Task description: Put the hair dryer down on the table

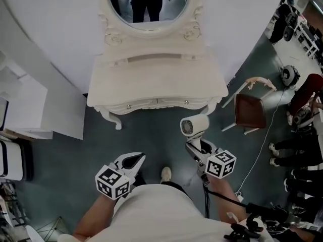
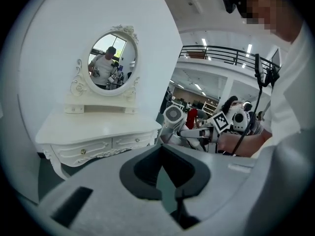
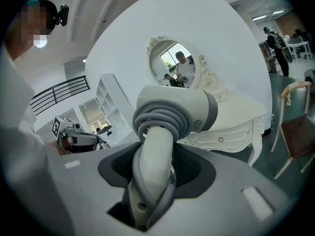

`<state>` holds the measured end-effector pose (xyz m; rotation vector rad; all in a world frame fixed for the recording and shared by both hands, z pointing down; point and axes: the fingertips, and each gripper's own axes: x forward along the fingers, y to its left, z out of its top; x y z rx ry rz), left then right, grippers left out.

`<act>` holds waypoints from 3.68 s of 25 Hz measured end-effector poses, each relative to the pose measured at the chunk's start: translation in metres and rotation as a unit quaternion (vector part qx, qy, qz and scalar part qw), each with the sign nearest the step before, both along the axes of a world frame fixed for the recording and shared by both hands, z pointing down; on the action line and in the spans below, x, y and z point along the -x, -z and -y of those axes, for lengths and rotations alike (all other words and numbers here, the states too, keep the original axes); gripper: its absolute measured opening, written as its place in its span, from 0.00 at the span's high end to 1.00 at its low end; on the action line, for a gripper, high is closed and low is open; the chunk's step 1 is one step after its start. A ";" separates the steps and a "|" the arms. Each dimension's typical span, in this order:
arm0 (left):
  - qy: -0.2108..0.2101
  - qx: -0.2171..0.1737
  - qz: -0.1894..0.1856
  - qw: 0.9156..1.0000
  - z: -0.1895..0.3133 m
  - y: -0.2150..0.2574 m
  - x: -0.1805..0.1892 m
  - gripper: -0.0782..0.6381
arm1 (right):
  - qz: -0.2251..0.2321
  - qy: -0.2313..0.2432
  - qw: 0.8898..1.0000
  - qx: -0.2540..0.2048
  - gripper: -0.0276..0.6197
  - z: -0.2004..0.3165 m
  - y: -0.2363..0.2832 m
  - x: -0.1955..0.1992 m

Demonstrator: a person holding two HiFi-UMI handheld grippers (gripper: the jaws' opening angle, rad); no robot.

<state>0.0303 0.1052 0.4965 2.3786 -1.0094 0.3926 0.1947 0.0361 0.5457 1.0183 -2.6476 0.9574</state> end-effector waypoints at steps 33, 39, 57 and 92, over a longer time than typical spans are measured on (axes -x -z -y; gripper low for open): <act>-0.051 0.005 -0.046 0.998 0.311 0.004 0.201 0.90 | -0.128 -0.115 0.983 0.063 0.65 0.355 -0.077 0.145; -0.052 0.002 -0.029 0.998 0.345 0.010 0.185 0.90 | -0.160 -0.108 0.978 0.083 0.65 0.410 -0.113 0.136; 0.007 0.011 0.006 1.000 0.429 0.009 0.179 0.90 | -0.241 -0.077 0.961 0.114 0.65 0.516 -0.185 0.113; 0.055 0.021 0.015 0.998 0.464 0.006 0.186 0.90 | -0.321 -0.051 0.944 0.059 0.63 0.564 -0.210 0.116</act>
